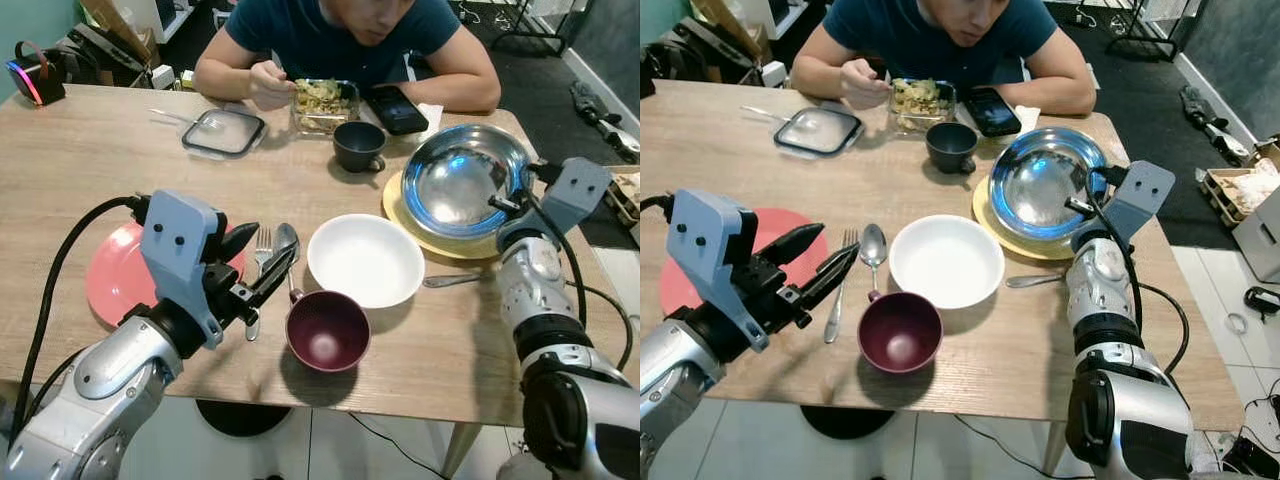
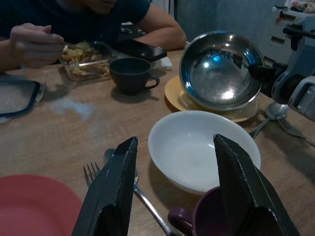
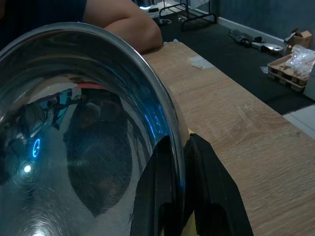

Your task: Setting the table

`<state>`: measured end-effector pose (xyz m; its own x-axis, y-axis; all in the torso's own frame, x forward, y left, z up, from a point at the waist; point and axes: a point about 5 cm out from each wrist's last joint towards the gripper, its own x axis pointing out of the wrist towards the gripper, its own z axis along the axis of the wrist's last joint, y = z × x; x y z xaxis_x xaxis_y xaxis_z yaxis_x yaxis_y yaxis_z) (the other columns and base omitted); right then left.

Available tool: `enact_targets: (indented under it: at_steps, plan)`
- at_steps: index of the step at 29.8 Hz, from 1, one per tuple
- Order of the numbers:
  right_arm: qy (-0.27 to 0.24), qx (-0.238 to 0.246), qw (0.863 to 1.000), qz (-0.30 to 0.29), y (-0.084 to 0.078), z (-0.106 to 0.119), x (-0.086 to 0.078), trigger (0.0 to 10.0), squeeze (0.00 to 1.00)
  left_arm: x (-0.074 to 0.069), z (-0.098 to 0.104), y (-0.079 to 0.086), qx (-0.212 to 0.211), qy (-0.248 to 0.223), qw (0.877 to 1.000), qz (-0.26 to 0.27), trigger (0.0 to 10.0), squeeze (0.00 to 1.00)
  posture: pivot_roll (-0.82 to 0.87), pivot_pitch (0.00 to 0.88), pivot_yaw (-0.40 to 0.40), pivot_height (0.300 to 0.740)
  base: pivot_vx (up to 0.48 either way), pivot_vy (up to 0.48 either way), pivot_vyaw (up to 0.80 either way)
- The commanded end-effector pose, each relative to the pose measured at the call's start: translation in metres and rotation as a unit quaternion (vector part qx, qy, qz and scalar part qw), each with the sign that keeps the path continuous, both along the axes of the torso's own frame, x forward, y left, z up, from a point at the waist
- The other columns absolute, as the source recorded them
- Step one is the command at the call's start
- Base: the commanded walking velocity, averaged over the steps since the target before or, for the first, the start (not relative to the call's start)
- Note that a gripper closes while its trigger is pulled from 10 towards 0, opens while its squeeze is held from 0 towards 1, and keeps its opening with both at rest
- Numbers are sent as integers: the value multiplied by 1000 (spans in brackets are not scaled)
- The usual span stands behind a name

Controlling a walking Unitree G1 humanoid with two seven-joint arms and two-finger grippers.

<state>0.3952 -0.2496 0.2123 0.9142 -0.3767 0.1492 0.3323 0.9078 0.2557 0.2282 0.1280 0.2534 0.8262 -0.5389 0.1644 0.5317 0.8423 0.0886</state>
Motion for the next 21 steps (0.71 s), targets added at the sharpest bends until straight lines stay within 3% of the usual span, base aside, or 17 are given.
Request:
enact_targets:
  at_steps: [1,2,3,4,5,16,17,19,21]
  plan:
    - [7,-12,1000,-11,-5,-5,-3,10000,98,-4,0,-1,2,2,1000,-1,10000,0,158,171,61,740,0,0,0]
    - [8,-14,1000,-11,-5,-5,-3,10000,294,-5,0,-1,1,5,1000,-1,10000,0,157,171,61,740,0,0,0]
    - [8,-16,1000,-10,-5,-5,-2,10000,698,-5,0,-1,1,7,1000,-1,10000,0,153,170,61,740,0,0,0]
    - [8,-17,1000,-10,-5,-4,-2,10000,910,-5,-1,-1,1,8,1000,-1,10000,0,153,170,61,740,0,0,0]
    - [9,-18,1000,-10,-5,-4,-2,10000,1000,-5,-1,-1,1,10,1000,-1,10000,0,152,168,60,740,0,0,0]
    - [-1,-19,1000,-23,-12,2,-3,10000,1000,-2,-2,-3,1,18,1000,-5,10000,0,135,143,66,740,0,0,0]
    - [-3,-20,999,-25,-14,3,-3,10000,518,-1,-2,-3,0,18,1000,-6,10000,0,131,136,67,740,0,0,0]
    - [-8,-21,999,-30,-16,5,-4,10000,0,0,-1,-4,-1,16,1000,-8,10000,0,127,131,68,740,0,0,0]
    - [-12,-22,999,-33,-18,7,-4,10000,0,2,-1,-5,-2,16,1000,-9,10000,0,125,128,68,740,0,0,0]
